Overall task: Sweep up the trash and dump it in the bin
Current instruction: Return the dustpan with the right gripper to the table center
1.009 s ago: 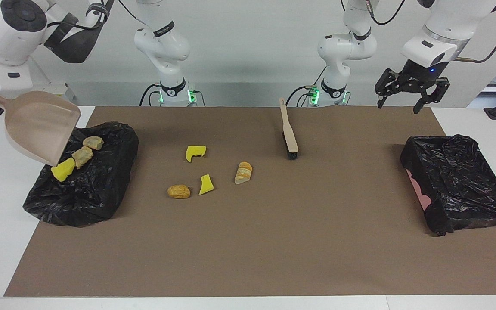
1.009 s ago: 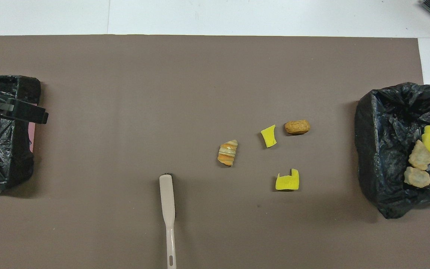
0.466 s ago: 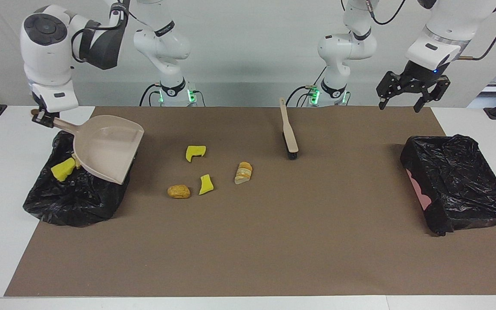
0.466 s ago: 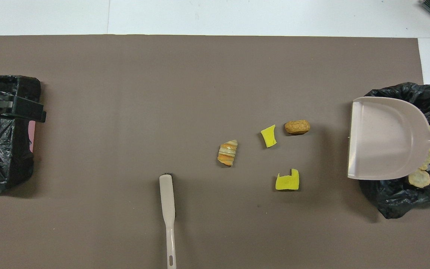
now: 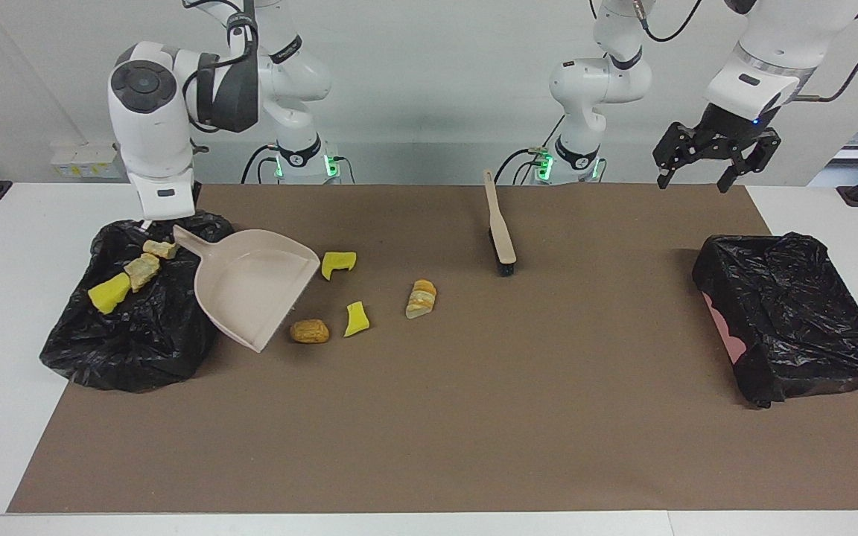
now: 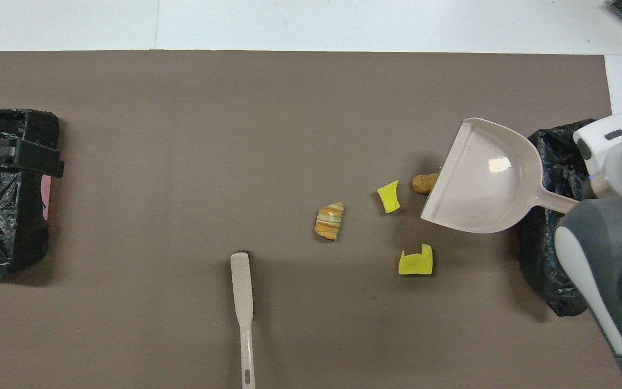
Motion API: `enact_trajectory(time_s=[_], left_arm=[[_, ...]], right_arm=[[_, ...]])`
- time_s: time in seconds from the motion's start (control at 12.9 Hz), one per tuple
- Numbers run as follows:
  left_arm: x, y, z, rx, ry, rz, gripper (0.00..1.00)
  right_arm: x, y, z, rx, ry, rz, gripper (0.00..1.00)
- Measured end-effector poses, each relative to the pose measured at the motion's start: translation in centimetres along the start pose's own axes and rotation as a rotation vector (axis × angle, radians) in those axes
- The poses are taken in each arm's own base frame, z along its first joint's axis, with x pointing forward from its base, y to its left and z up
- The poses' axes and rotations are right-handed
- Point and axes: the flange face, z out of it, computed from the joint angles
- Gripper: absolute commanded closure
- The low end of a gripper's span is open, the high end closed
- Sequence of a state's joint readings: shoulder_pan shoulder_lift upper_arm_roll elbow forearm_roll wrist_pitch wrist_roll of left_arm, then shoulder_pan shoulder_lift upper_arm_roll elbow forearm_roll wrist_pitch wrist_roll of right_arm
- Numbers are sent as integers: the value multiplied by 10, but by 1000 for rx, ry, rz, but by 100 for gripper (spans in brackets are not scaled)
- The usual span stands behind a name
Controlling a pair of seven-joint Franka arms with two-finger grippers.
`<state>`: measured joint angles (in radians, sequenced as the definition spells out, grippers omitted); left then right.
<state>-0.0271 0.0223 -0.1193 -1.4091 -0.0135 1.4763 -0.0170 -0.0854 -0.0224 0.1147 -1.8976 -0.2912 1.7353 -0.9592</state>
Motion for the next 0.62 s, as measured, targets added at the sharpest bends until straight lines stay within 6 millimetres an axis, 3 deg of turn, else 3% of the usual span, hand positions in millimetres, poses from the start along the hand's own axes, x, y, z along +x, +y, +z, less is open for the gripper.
enact_trajectory(time_s=[0.47,0.62], left_arm=[[0,-1,0,0,0,-2,0],[0,-1,0,0,0,-3,0]], right_arm=[[128,-72,0,81,87,363,100],[161,-91,-6,111,130,478,100]])
